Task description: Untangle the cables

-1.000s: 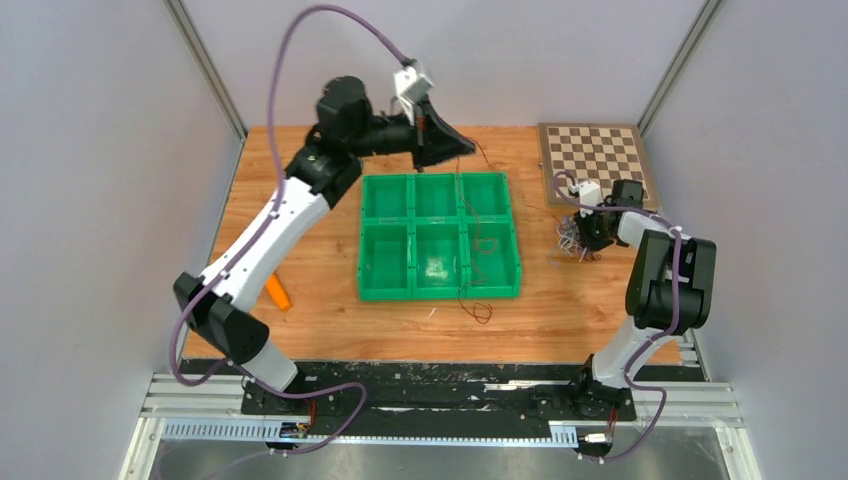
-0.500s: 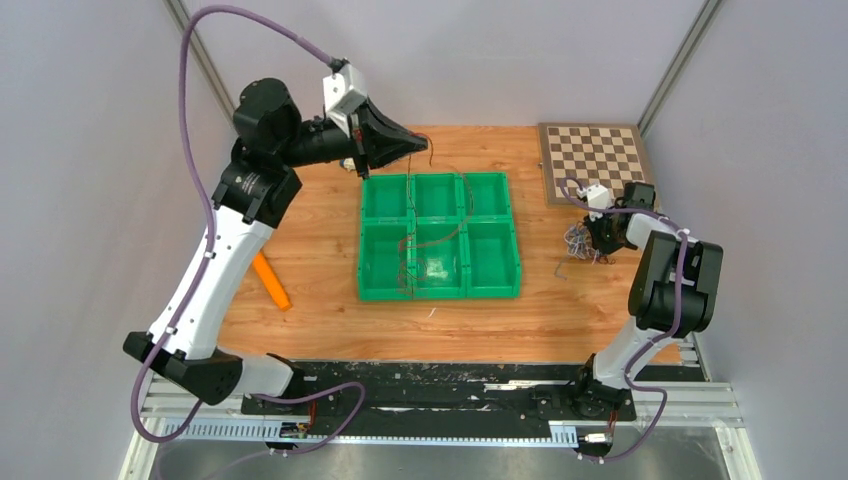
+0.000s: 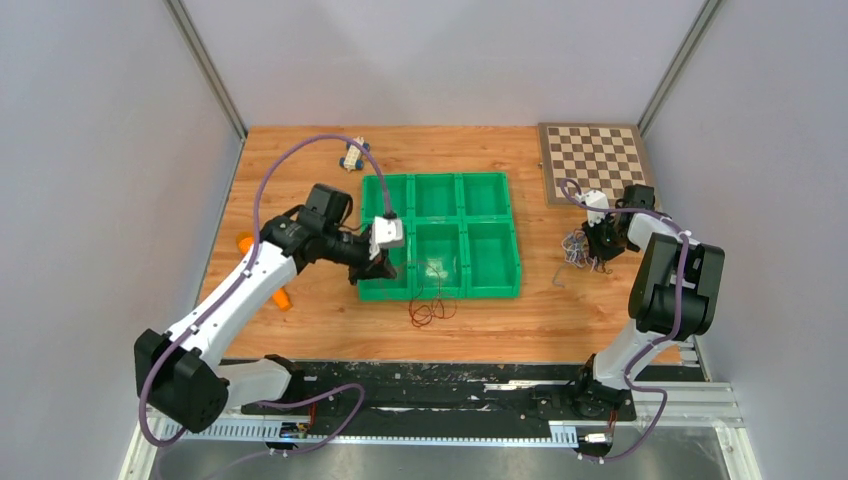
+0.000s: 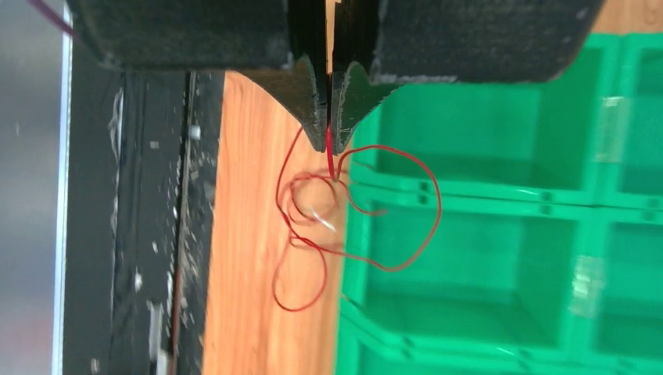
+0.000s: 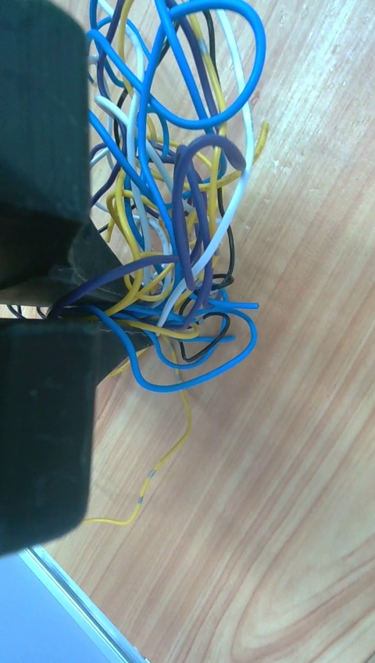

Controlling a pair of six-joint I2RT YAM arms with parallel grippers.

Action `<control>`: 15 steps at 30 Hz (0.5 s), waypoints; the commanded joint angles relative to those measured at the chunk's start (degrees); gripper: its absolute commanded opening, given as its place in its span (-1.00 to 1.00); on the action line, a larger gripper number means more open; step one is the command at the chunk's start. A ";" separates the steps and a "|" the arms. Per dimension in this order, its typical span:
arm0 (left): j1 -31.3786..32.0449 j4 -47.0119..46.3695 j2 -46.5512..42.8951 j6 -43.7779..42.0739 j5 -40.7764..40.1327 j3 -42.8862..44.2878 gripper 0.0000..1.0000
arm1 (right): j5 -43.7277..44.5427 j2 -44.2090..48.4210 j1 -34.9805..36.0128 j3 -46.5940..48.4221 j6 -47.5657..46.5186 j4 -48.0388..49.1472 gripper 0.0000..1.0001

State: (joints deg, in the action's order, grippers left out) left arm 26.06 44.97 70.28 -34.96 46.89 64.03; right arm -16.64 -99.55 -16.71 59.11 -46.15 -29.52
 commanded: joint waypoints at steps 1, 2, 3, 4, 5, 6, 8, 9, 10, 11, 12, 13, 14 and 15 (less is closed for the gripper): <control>4.66 3.80 -3.94 -13.81 -2.45 -6.99 -1.00 | -1.45 -0.18 -0.20 -0.05 0.39 -6.09 -0.96; 5.69 1.24 -3.98 -13.53 -2.83 -9.43 -1.00 | -1.53 -0.29 -0.13 0.03 0.52 -6.23 -0.96; 8.29 -0.33 -3.85 -13.28 -4.26 -10.67 -1.00 | -1.55 -0.44 -0.06 0.04 0.65 -6.48 -0.96; 9.66 -3.95 -3.75 -12.34 -5.27 -12.92 -1.00 | -1.61 -0.47 0.08 0.12 0.77 -6.66 -0.96; 12.16 -6.31 -3.64 -11.59 -7.35 -14.13 -1.00 | -1.76 -0.33 0.14 0.05 0.92 -6.83 -0.96; 13.17 -10.67 -3.52 -10.34 -8.18 -16.13 -1.00 | -1.93 -0.17 0.17 -0.08 1.08 -6.93 -0.96; 15.58 -15.43 -2.28 -9.58 -9.90 -17.95 -0.71 | -2.07 0.19 0.35 -0.49 1.17 -7.02 -0.95; 16.62 -16.44 -0.63 -9.55 -10.97 -18.18 -0.53 | -2.10 0.26 0.44 -0.68 1.15 -7.11 -0.95; 17.03 -17.38 0.36 -9.98 -11.40 -17.96 -0.11 | -2.08 0.45 0.48 -0.86 1.23 -7.17 -0.95; 17.49 -17.51 2.55 -10.41 -11.72 -17.75 0.10 | -2.10 0.63 0.49 -1.01 1.26 -7.20 -0.94; 17.64 -17.82 4.57 -11.49 -11.84 -17.35 0.47 | -2.13 0.84 0.52 -1.24 1.26 -7.23 -0.94; 18.02 -17.99 5.33 -12.84 -11.88 -17.22 0.67 | -2.16 1.03 0.46 -1.57 1.24 -7.22 -0.94; 18.53 -18.60 6.83 -13.42 -12.30 -17.13 0.92 | -2.16 1.17 0.51 -1.84 1.24 -7.24 -0.94; 18.82 -18.91 7.69 -14.47 -12.63 -16.98 0.96 | -2.16 1.34 0.52 -2.04 1.26 -7.30 -0.93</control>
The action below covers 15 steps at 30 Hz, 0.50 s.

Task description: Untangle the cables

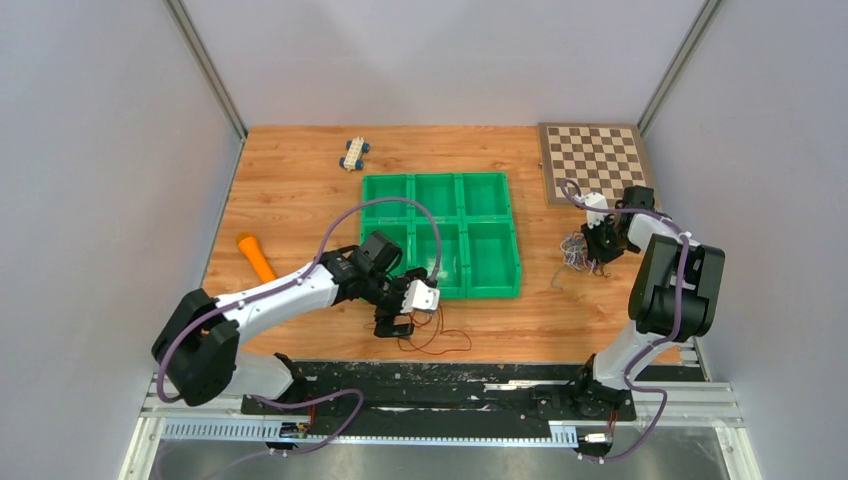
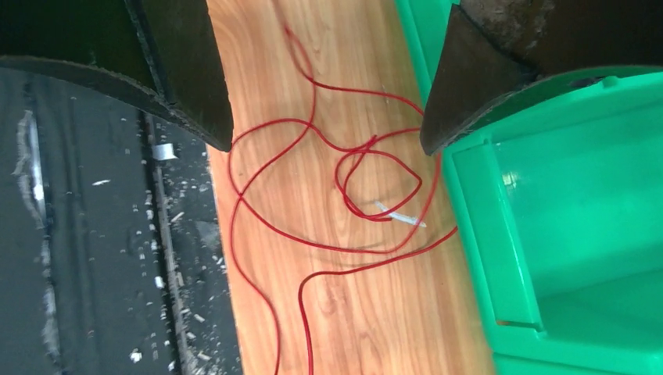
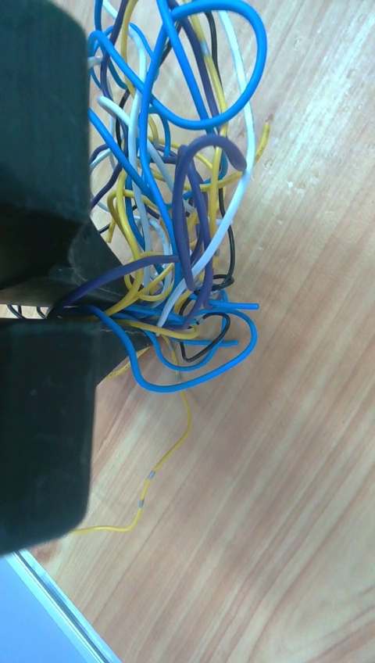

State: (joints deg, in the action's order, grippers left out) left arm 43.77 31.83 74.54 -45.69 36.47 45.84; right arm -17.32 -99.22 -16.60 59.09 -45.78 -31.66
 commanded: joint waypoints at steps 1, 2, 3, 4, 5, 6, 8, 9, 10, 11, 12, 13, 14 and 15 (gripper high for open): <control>1.71 -5.68 5.07 -4.38 -2.44 1.80 0.99 | -1.42 1.18 0.36 -2.48 0.87 -5.15 -0.93; 2.04 -5.31 5.96 -5.65 -2.36 2.28 0.99 | -1.45 1.36 0.41 -2.75 0.87 -5.13 -0.94; 2.64 -4.20 7.68 -6.35 -2.03 3.28 1.00 | -1.40 1.49 0.38 -2.95 0.79 -5.09 -0.93; 2.90 -3.47 8.53 -8.06 -1.89 3.76 1.00 | -1.40 1.68 0.37 -3.14 0.71 -5.08 -0.93; 3.52 -2.33 10.12 -8.87 -1.79 4.55 1.00 | -1.43 1.82 0.42 -3.35 0.69 -5.08 -0.93; 3.91 -1.65 10.77 -10.42 -1.99 4.75 1.00 | -1.40 1.87 0.37 -3.46 0.61 -5.12 -0.94; 4.88 -1.22 12.40 -12.75 -2.44 5.01 1.00 | -1.40 1.95 0.35 -3.62 0.60 -5.15 -0.93; 5.37 -1.19 13.57 -13.37 -3.33 5.07 1.00 | -1.36 2.01 0.34 -3.68 0.60 -5.13 -0.93; 5.63 -1.19 14.25 -14.23 -3.77 5.23 1.00 | -1.47 1.96 0.41 -3.64 0.60 -5.13 -0.94; 5.98 -1.04 15.53 -14.97 -4.54 5.36 1.00 | -1.49 1.98 0.40 -3.56 0.60 -5.13 -0.93; 6.29 -0.41 16.66 -15.31 -5.33 5.60 1.00 | -1.44 2.01 0.38 -3.48 0.53 -5.16 -0.93; 6.44 -0.04 17.25 -15.92 -5.74 5.72 1.00 | -1.45 2.01 0.41 -3.39 0.45 -5.17 -0.94; 6.75 0.59 18.12 -16.23 -6.53 5.83 1.00 | -1.33 2.06 0.38 -3.33 0.36 -5.22 -0.93; 6.89 0.81 18.50 -16.63 -6.91 5.83 1.00 | -1.31 2.03 0.35 -3.29 0.27 -5.16 -0.93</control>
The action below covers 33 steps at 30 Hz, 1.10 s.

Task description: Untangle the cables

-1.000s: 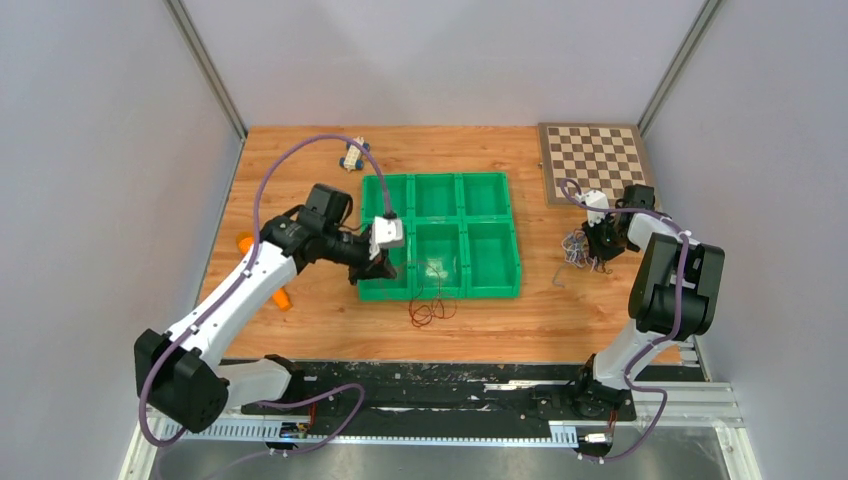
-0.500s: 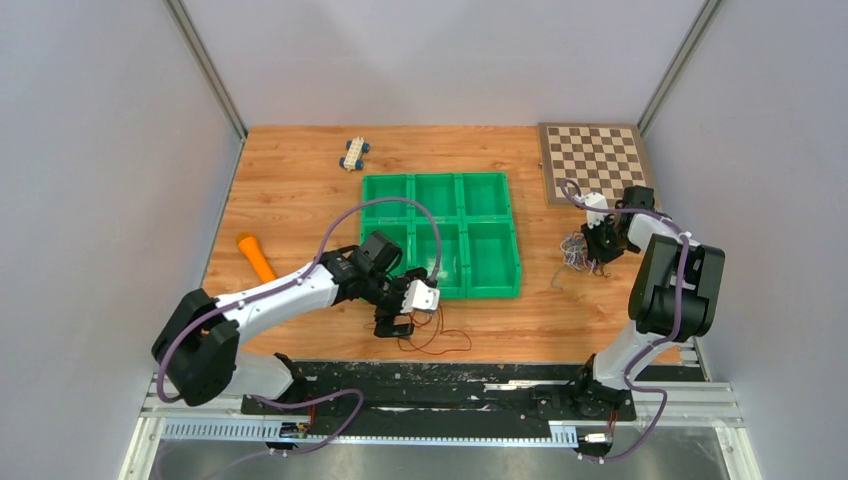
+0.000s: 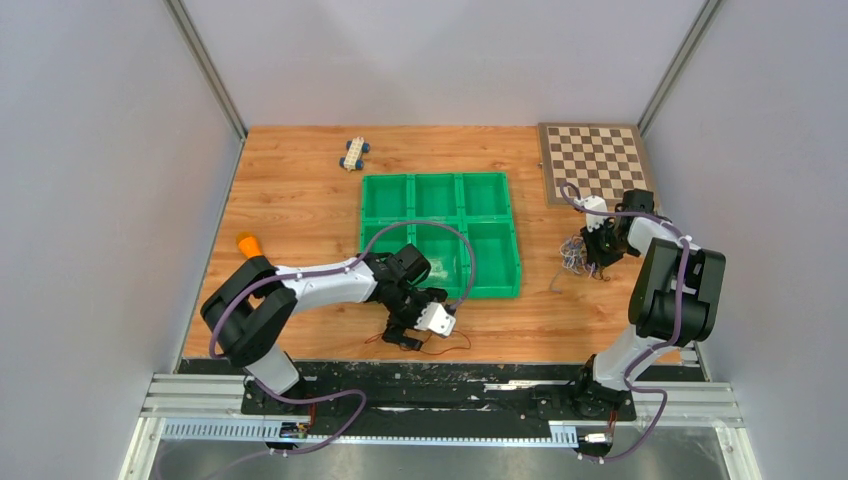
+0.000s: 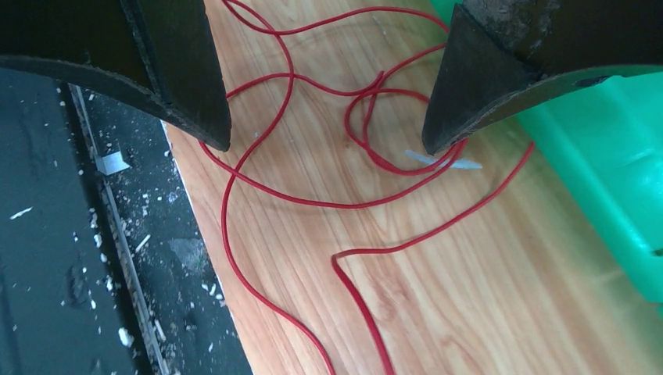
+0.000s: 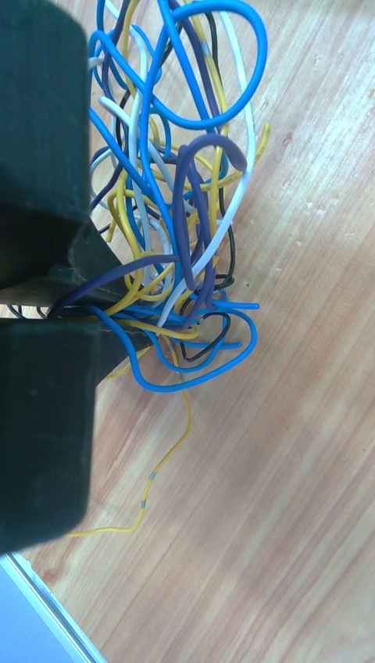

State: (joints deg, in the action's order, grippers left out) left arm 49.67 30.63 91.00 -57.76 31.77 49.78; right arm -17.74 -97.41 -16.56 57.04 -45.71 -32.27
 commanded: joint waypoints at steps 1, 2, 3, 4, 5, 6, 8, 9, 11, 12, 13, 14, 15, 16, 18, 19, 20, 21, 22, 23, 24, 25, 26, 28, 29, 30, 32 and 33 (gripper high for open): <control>1.25 2.29 2.79 -4.61 -3.09 1.66 1.00 | -0.90 0.23 0.31 -1.04 0.19 -4.55 -0.93; 1.37 2.67 3.22 -4.70 -3.50 1.60 0.97 | -0.90 0.28 0.35 -0.95 0.20 -4.59 -0.94; 1.67 2.76 3.97 -4.59 -4.57 1.52 0.85 | -0.94 0.21 0.28 -0.84 0.26 -4.54 -0.93; 1.84 2.90 4.25 -4.34 -5.16 1.49 0.75 | -0.98 0.14 0.29 -0.69 0.27 -4.51 -0.93; 2.14 2.83 4.60 -4.28 -6.31 1.25 0.46 | -1.03 0.05 0.30 -0.54 0.27 -4.50 -0.93; 2.25 2.30 4.61 -3.85 -7.00 0.86 0.29 | -0.99 -0.02 0.30 -0.39 0.35 -4.47 -0.93; 2.37 1.60 3.85 -2.69 -8.71 0.66 -0.41 | -1.07 -0.11 0.27 -0.13 0.44 -4.47 -0.94; 2.43 1.52 2.87 -1.65 -9.81 0.75 -0.58 | -1.07 -0.19 0.25 -0.13 0.40 -4.47 -0.94; 2.34 2.34 0.53 -0.35 -10.42 1.37 -0.95 | -1.07 -0.27 0.22 0.05 0.36 -4.49 -0.94; 2.22 4.04 -1.94 -0.08 -10.15 2.36 -1.00 | -1.07 -0.40 0.21 0.23 0.36 -4.48 -0.94; 1.86 5.12 -3.45 0.52 -8.48 2.97 -1.00 | -1.07 -0.45 0.17 0.32 0.36 -4.46 -0.94; 0.94 7.35 -6.45 1.23 -5.69 4.85 -1.00 | -1.07 -0.42 0.20 0.42 0.36 -4.48 -0.95; 0.24 8.58 -8.07 3.06 -4.01 6.05 -1.00 | -1.07 -0.46 0.19 0.52 0.36 -4.47 -0.95; -1.38 11.21 -10.92 3.96 -0.48 9.18 -1.00 | -1.06 -0.39 0.18 0.65 0.36 -4.46 -0.95; -4.41 15.15 -14.18 6.53 3.90 14.50 -1.00 | -1.16 -0.33 0.20 0.86 0.40 -4.54 -0.95; -5.68 16.25 -15.02 8.69 5.36 16.55 -1.00 | -1.24 -0.33 0.13 0.95 0.41 -4.48 -0.95; -8.39 17.72 -16.55 9.85 8.23 20.28 -1.00 | -1.32 -0.33 0.12 1.03 0.43 -4.51 -0.95; -9.74 18.39 -17.17 12.45 9.46 22.21 -1.00 | -1.41 -0.33 0.12 1.12 0.40 -4.49 -0.95; -12.24 18.71 -18.01 13.57 10.90 25.92 -1.00 | -1.47 -0.46 0.14 1.19 0.44 -4.49 -0.95; -13.42 19.30 -18.25 15.40 11.23 27.66 -1.00 | -1.51 -0.51 0.12 1.31 0.43 -4.47 -0.95; -15.84 19.73 -18.41 15.97 11.79 31.04 -1.00 | -1.65 -0.52 0.18 1.46 0.51 -4.55 -0.96; -16.98 20.65 -18.36 16.75 12.03 34.26 -1.00 | -1.80 -0.55 0.11 1.60 0.53 -4.59 -0.96; -19.20 21.20 -18.04 17.04 12.56 35.74 -1.00 | -2.02 -0.55 0.10 1.78 0.61 -4.62 -0.97; -21.00 23.71 -17.38 17.20 13.17 39.36 -1.00 | -2.33 -0.42 0.12 2.06 0.73 -4.77 -0.97; -21.10 26.39 -17.28 15.65 13.42 40.03 -1.00 | -2.53 -0.50 0.11 2.18 0.80 -4.82 -0.97; -20.82 27.54 -17.40 14.55 14.00 39.64 -1.00 | -2.71 -0.57 0.17 2.33 0.79 -4.91 -0.97; -19.71 27.87 -18.44 13.35 12.70 35.05 -1.00 | -2.74 -0.95 0.10 2.61 0.85 -4.91 -0.97; -18.84 25.17 -19.45 14.15 11.56 30.73 -1.00 | -2.74 -1.13 0.19 2.76 0.88 -5.08 -0.97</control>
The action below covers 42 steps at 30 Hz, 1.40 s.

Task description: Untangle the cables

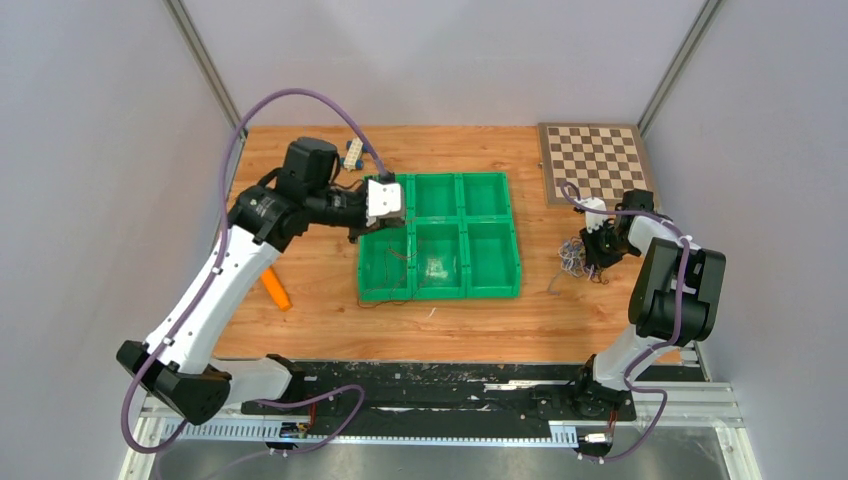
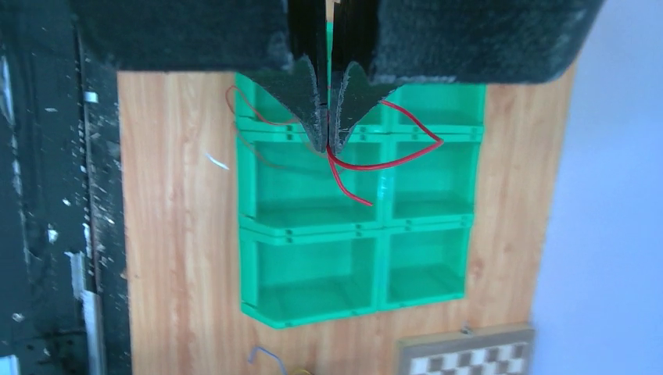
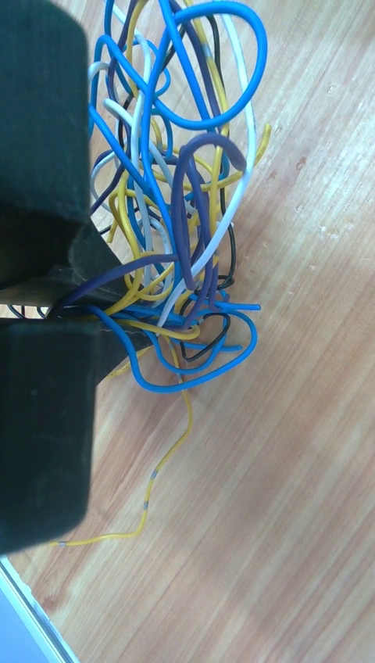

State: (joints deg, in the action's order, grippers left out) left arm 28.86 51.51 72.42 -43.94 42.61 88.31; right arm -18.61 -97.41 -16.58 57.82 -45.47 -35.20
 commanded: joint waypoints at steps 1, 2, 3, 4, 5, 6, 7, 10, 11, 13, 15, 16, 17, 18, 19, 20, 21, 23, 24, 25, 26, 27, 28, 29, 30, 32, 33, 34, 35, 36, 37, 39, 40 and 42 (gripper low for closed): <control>2.24 1.93 -1.23 3.16 -2.51 -10.35 -1.00 | -1.99 -1.22 0.16 2.07 0.73 -2.33 -0.97; 2.33 -3.10 -1.74 4.79 -4.06 -15.03 -1.00 | -2.20 -1.17 0.21 2.04 0.81 -2.41 -0.97; 2.34 -5.59 -1.79 7.50 -7.73 -17.04 -1.00 | -2.26 -1.10 0.12 1.91 0.82 -2.53 -0.97; 2.21 -9.49 -1.53 8.41 -9.26 -20.57 -1.00 | -2.26 -0.92 0.22 1.74 0.82 -2.52 -0.96; 1.78 -10.94 -1.20 9.51 -11.75 -21.97 -1.00 | -2.27 -0.79 0.23 1.57 0.82 -2.56 -0.96; 1.17 -12.65 -0.39 9.63 -13.03 -24.22 -1.00 | -2.20 -0.58 0.20 1.35 0.79 -2.57 -0.96; 0.92 -12.96 0.02 9.11 -13.23 -25.15 -0.98 | -2.06 -0.48 0.22 1.13 0.70 -2.57 -0.96; 0.51 -12.53 2.33 6.23 -11.74 -29.24 -0.19 | -1.97 -0.33 0.22 0.57 0.63 -2.64 -0.95; 0.50 -12.80 2.96 6.43 -11.36 -29.81 -0.02 | -1.89 -0.45 0.18 0.54 0.65 -2.61 -0.95; 0.46 -14.36 4.78 9.05 -10.09 -30.61 0.35 | -1.91 -0.44 0.20 0.38 0.72 -2.71 -0.96; 0.45 -17.46 6.81 13.82 -9.28 -31.13 0.64 | -1.89 -0.27 0.12 0.36 0.74 -2.86 -0.95; 0.46 -18.75 8.21 15.74 -9.18 -31.33 0.70 | -1.87 -0.21 0.18 0.30 0.76 -2.91 -0.95; 0.43 -21.10 8.94 19.12 -9.29 -31.64 0.75 | -1.79 -0.19 0.20 0.35 0.74 -2.93 -0.95; 0.48 -22.15 10.56 20.50 -9.65 -31.85 0.77 | -1.80 -0.17 0.16 0.43 0.81 -3.04 -0.95; 0.44 -24.61 11.85 23.12 -10.18 -32.43 0.83 | -1.78 -0.11 0.22 0.54 0.91 -3.11 -0.95; 0.41 -25.75 12.43 24.89 -11.52 -32.64 0.84 | -1.71 -0.03 0.22 0.56 0.91 -3.26 -0.95; 0.41 -27.58 13.59 25.54 -12.34 -32.95 0.88 | -1.65 0.02 0.21 0.54 0.86 -3.28 -0.95; 0.48 -29.19 15.45 27.25 -15.07 -32.99 0.88 | -1.47 0.11 0.10 0.54 0.83 -3.34 -0.95; 0.42 -29.41 16.12 27.38 -15.73 -32.92 0.85 | -1.37 0.11 0.09 0.53 0.77 -3.36 -0.95; 0.48 -29.50 17.06 27.27 -15.59 -32.87 0.72 | -1.29 0.11 0.21 0.55 0.74 -3.31 -0.95; 0.44 -29.65 17.41 27.01 -14.89 -32.82 0.61 | -1.18 -0.01 0.12 0.60 0.78 -3.34 -0.95; 0.48 -29.63 17.58 26.95 -13.88 -32.58 0.31 | -1.02 0.02 0.18 0.67 0.70 -3.38 -0.95; 0.44 -28.83 17.45 26.75 -13.22 -32.28 0.13 | -0.85 -0.04 0.15 0.75 0.66 -3.45 -0.95; 0.26 -27.91 16.58 26.52 -11.40 -31.26 -0.29 | -0.62 0.14 0.10 0.83 0.43 -3.58 -0.95; 0.16 -26.83 15.85 25.85 -10.39 -30.74 -0.47 | -0.46 0.25 0.14 0.88 0.14 -3.62 -0.95; -0.67 -21.93 12.43 25.03 -7.45 -28.92 -0.89 | -0.17 0.76 -0.02 0.82 -0.49 -3.66 -0.95; -1.99 -21.07 9.39 25.17 -5.78 -27.81 -0.99 | -0.05 0.93 -0.20 0.83 -0.71 -3.73 -0.95; -3.04 -19.93 7.81 26.35 -4.73 -27.21 -1.00 | -0.03 1.00 -0.28 0.80 -1.00 -3.78 -0.95; -5.75 -19.32 5.29 26.93 -2.44 -25.80 -1.00 | -0.14 1.15 -0.45 0.87 -1.02 -3.73 -0.95; -7.11 -17.84 4.32 27.41 -1.52 -24.80 -1.00 | -0.19 1.14 -0.47 0.89 -1.02 -3.82 -0.95; -9.49 -16.83 2.81 27.24 -0.68 -22.23 -1.00 | -0.34 1.15 -0.58 0.91 -0.98 -3.92 -0.95; -12.42 -14.45 1.33 26.07 -1.14 -17.97 -1.00 | -0.67 1.24 -0.56 0.90 -0.89 -3.91 -0.95; -13.30 -14.25 0.93 25.76 -1.39 -16.67 -1.00 | -0.86 1.28 -0.64 0.91 -0.87 -4.00 -0.95; -15.83 -14.88 0.09 26.58 -1.15 -10.76 -1.00 | -0.99 1.22 -0.60 0.91 -0.76 -4.03 -0.95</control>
State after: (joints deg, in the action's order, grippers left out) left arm 16.56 35.27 75.81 -18.15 38.24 68.77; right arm -19.03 -97.60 -16.82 58.17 -45.58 -37.06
